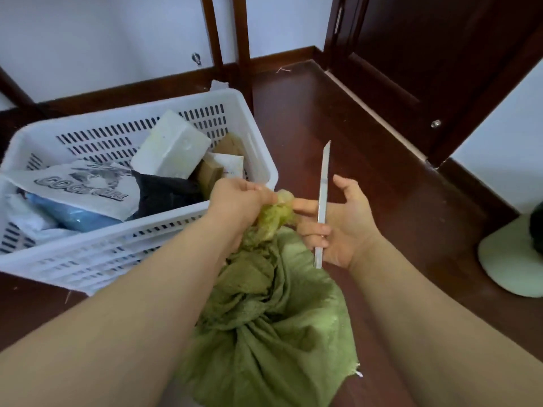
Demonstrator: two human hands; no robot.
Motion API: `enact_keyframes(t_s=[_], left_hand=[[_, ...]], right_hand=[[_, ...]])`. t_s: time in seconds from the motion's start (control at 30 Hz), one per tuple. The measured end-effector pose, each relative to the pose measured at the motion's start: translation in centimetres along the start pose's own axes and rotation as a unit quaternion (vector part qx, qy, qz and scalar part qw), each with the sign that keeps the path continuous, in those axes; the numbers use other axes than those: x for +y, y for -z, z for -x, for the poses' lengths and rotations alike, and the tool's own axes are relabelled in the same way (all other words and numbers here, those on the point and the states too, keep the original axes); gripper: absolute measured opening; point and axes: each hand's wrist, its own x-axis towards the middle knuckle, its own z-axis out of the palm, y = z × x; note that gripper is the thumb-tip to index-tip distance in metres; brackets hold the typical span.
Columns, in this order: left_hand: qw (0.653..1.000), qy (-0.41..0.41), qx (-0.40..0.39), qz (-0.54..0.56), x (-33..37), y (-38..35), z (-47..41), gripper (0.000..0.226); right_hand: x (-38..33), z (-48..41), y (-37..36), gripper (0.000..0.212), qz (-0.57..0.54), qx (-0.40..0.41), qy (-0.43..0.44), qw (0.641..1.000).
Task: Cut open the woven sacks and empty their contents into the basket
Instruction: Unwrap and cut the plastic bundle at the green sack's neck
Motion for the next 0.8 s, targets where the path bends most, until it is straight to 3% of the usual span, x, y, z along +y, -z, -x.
enact_keyframes(t_s=[0.1, 0.23, 0.33, 0.47, 0.63, 0.8], left_hand=[[0.999, 0.004, 0.003, -0.034, 2.2, -1.3, 2.5, 0.008], [0.996, -0.015, 0.027, -0.086, 5.2, -5.1, 5.8, 0.012], [0.996, -0.012, 0.027, -0.082, 8.4, -8.9, 8.8, 0.019], [0.998, 0.010, 0.010, -0.064, 13.7, -14.0, 12.7, 0.019], [0.995, 0.033, 0.089, -0.022, 19.4, -17.8, 15.9, 0.013], [0.987, 0.136, -0.046, 0.067, 24.4, -26.7, 21.5, 0.004]], right_hand=[[-0.5, 3.2, -1.3, 0.079, -0.041, 0.051, -0.011, 0.998], [-1.8, 8.9, -3.4, 0.039, -0.097, 0.175, 0.032, 0.979], [-4.2, 14.0, -4.6, 0.027, -0.107, 0.299, 0.104, 0.942], [-8.1, 20.1, -6.3, 0.031, -0.117, 0.403, 0.163, 0.893], [-13.6, 29.3, -5.1, 0.029, -0.125, 0.461, 0.232, 0.847], [-19.1, 36.3, 0.1, 0.044, -0.106, 0.414, 0.173, 0.888]])
